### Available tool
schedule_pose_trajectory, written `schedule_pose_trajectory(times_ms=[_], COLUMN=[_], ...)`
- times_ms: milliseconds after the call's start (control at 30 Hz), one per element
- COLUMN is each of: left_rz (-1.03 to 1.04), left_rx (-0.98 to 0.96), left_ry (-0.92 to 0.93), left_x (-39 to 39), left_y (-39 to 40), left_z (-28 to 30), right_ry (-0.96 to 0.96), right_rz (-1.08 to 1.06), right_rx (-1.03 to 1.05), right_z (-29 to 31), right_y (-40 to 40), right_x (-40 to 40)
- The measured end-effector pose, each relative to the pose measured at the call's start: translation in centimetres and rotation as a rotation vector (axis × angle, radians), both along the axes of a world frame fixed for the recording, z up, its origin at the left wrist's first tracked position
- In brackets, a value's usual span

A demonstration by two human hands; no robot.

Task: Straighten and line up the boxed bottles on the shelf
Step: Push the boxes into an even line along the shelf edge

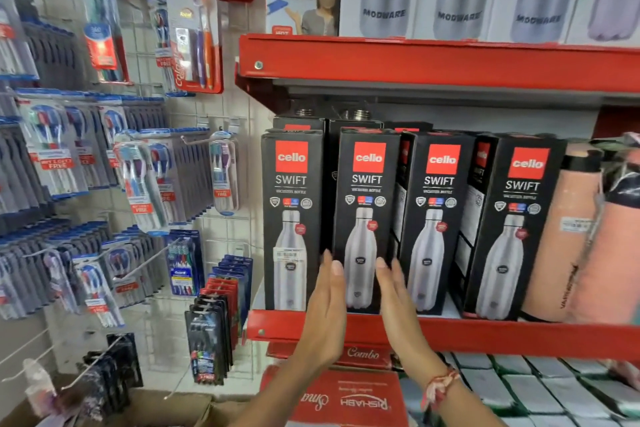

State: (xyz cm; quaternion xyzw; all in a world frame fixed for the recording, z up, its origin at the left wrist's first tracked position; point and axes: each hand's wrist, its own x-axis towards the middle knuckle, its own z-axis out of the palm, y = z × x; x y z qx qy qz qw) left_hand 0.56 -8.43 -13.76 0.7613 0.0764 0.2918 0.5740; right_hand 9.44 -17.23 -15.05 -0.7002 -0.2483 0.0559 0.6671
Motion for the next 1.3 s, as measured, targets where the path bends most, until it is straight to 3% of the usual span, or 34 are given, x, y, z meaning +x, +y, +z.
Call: schedule_pose_trajectory(times_ms=[133, 367, 667, 800, 867, 933, 1000, 1133, 1300], left_rz=[-0.001, 0.047, 0.087, 0.415, 0.355, 0.128, 0.008, -0.031, 0.031], left_rx=[-0.099, -0.139, -0.076, 0.136, 0.135, 0.040, -0.003, -0.093, -0.183], left_ry=[0.118, 0.081, 0.084, -0.184, -0.238, -0.134, -0.016, 0.130, 0.174], left_x=[1.1, -0.6, -2.0, -1.6, -0.6, 1.1, 3.1, 6.0, 7.1], left_y=[0.0, 0.7, 0.4, -1.2, -2.7, -4.7, -6.4, -8.5, -8.1], left_z=[-0.2, -1.4, -1.0, -0.3, 0.1, 0.2, -0.2, -0.5, 0.0], right_ry=[0.038, 0.047, 0.003, -0.105, -0.139, -0.134, -0.076, 0.116, 0.150], right_rz=[0.130, 0.309, 0.323, 0.074, -0.136, -0.269, -0.257, -0.064, 0.032], right_rx=[-0.075, -0.109, -0.201, -0.013, 0.096, 0.135, 0.087, -0.038, -0.123], right_z=[0.9, 0.7, 1.6, 1.2, 0.8, 0.2, -0.2, 0.1, 1.4], right_y=[-0.3, -1.6, -3.0, -4.5, -5.7, -7.0, -8.0, -8.8, -8.6], right_x=[0.8, -0.2, -0.4, 0.0, 0.5, 1.8, 3.2, 5.0, 6.0])
